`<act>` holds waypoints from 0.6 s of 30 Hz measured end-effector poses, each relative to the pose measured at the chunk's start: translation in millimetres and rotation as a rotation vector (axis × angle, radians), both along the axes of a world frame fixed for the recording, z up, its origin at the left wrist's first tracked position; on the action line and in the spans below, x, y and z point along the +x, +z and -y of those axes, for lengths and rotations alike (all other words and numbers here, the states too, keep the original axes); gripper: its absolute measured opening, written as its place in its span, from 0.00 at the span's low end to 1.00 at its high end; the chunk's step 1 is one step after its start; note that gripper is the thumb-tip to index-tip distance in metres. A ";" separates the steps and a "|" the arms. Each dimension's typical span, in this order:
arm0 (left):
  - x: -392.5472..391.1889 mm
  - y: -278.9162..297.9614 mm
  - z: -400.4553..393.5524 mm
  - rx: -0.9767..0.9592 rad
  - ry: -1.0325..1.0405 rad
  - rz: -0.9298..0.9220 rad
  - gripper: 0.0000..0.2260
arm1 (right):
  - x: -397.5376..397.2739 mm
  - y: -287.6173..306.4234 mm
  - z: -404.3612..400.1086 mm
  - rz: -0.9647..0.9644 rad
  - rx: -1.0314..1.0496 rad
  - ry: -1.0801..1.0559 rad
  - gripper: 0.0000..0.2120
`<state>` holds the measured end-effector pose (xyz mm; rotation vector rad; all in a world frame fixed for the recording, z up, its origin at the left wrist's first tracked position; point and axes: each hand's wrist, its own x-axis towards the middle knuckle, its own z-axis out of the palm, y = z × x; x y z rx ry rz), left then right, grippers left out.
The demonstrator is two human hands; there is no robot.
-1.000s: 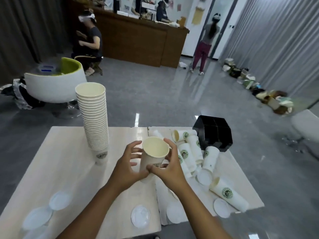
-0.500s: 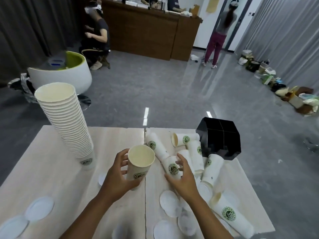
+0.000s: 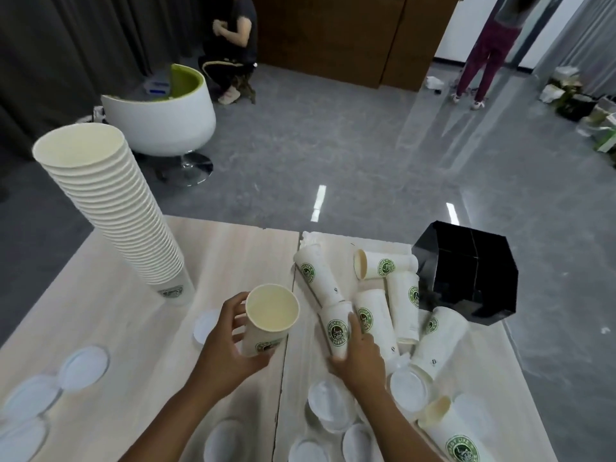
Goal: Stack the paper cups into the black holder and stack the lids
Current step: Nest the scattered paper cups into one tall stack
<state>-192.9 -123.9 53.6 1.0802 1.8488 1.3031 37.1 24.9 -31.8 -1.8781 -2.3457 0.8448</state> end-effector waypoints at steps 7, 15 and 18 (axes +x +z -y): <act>-26.4 7.5 0.8 -0.010 -0.022 0.014 0.45 | -10.2 59.3 1.6 -0.503 0.050 -0.098 0.52; -48.5 34.5 -4.3 0.043 -0.088 0.020 0.47 | -50.4 195.9 1.8 -0.794 0.141 0.077 0.59; -57.8 49.5 -6.0 0.053 -0.109 0.010 0.49 | -68.2 240.1 1.1 -0.848 0.205 0.106 0.63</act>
